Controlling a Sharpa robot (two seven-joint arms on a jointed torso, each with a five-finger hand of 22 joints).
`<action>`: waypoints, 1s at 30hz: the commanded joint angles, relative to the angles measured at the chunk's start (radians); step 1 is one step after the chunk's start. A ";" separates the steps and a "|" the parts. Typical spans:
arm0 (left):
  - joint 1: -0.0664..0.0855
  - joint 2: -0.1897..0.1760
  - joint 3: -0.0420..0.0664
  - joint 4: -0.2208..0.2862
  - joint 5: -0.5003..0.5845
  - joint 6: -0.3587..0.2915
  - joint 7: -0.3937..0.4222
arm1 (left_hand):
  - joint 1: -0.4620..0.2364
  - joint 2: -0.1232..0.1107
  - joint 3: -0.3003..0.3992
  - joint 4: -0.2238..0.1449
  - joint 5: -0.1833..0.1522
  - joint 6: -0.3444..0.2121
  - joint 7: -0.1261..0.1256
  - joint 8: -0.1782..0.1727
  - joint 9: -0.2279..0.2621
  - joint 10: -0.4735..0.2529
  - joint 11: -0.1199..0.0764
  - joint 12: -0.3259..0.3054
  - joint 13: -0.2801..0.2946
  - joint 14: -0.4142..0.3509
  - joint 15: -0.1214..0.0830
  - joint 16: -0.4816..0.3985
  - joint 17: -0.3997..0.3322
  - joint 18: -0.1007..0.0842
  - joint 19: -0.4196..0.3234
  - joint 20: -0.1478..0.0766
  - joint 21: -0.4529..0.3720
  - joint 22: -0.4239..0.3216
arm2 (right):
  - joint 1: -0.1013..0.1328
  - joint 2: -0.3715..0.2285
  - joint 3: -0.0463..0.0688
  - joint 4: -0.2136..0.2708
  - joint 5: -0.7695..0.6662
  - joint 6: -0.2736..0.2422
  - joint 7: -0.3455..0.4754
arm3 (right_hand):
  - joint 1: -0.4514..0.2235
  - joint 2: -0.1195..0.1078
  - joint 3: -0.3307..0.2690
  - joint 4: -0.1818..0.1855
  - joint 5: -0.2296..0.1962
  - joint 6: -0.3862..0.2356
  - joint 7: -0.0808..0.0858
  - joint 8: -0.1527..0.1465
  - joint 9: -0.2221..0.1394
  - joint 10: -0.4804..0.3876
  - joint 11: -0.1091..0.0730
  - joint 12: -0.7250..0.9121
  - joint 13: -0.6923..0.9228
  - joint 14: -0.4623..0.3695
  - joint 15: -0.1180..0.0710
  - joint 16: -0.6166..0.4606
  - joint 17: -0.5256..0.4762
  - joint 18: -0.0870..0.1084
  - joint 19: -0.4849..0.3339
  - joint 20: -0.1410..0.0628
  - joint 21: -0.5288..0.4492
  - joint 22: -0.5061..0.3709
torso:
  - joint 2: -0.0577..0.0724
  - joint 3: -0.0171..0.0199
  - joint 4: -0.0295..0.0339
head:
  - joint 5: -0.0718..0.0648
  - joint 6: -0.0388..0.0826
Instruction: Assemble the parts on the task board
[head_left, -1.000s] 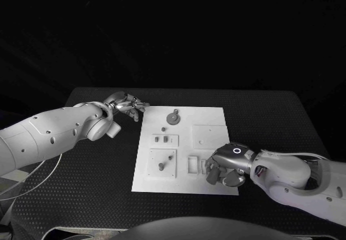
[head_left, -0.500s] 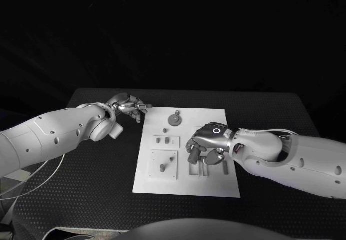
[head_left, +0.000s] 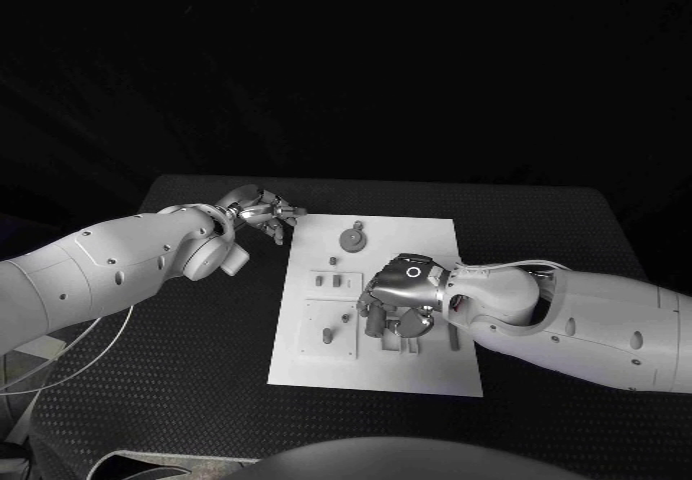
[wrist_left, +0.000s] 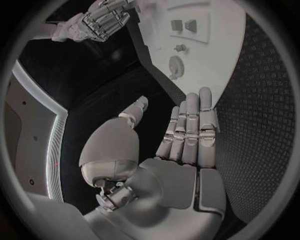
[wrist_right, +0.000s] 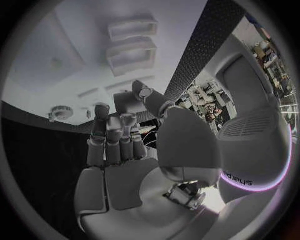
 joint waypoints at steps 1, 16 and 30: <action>0.000 0.002 0.001 -0.005 -0.001 0.011 0.013 | 0.003 0.000 -0.006 -0.001 -0.004 -0.007 0.003 -0.001 -0.001 -0.008 0.002 0.002 -0.001 0.006 0.000 -0.007 0.001 0.070 0.005 0.000 -0.004 0.001 | 0.000 0.001 0.000 0.000 -0.027 0.025 0.040 | 0.009 -0.001 0.008 0.001 0.002 0.020 0.030 -0.007 0.001 -0.014 0.000 0.006 0.001 -0.014 0.001 0.004 0.002 0.013 -0.012 0.001 0.004 0.023 | 0.000 0.0008 -0.0016 | 0.003 -0.001; 0.000 0.002 0.001 -0.002 -0.001 0.013 0.012 | 0.003 0.000 -0.007 -0.001 -0.004 -0.007 0.003 -0.001 -0.001 -0.009 0.002 0.002 -0.001 0.006 0.000 -0.007 0.001 0.070 0.005 0.000 -0.004 0.001 | -0.001 -0.004 0.000 -0.020 -0.032 0.067 0.043 | 0.029 0.004 0.009 0.000 0.002 0.005 0.031 -0.010 -0.001 -0.057 0.004 0.018 0.000 -0.055 0.006 0.014 0.003 0.013 -0.047 0.016 0.008 0.021 | 0.000 0.0008 -0.0027 | 0.006 -0.006; 0.000 -0.001 0.001 0.001 -0.011 0.013 0.008 | 0.004 0.000 -0.007 -0.002 -0.004 -0.007 0.003 -0.001 -0.001 -0.009 0.002 0.002 -0.001 0.007 0.000 -0.008 0.002 0.070 0.005 0.000 -0.005 0.001 | -0.024 -0.007 0.000 -0.035 -0.074 0.053 0.031 | 0.035 0.012 0.035 0.001 0.130 0.004 0.035 -0.011 -0.004 -0.063 0.008 0.026 -0.004 -0.061 0.011 0.021 0.001 0.009 -0.052 0.021 0.012 0.021 | 0.000 0.0003 -0.0023 | 0.008 -0.009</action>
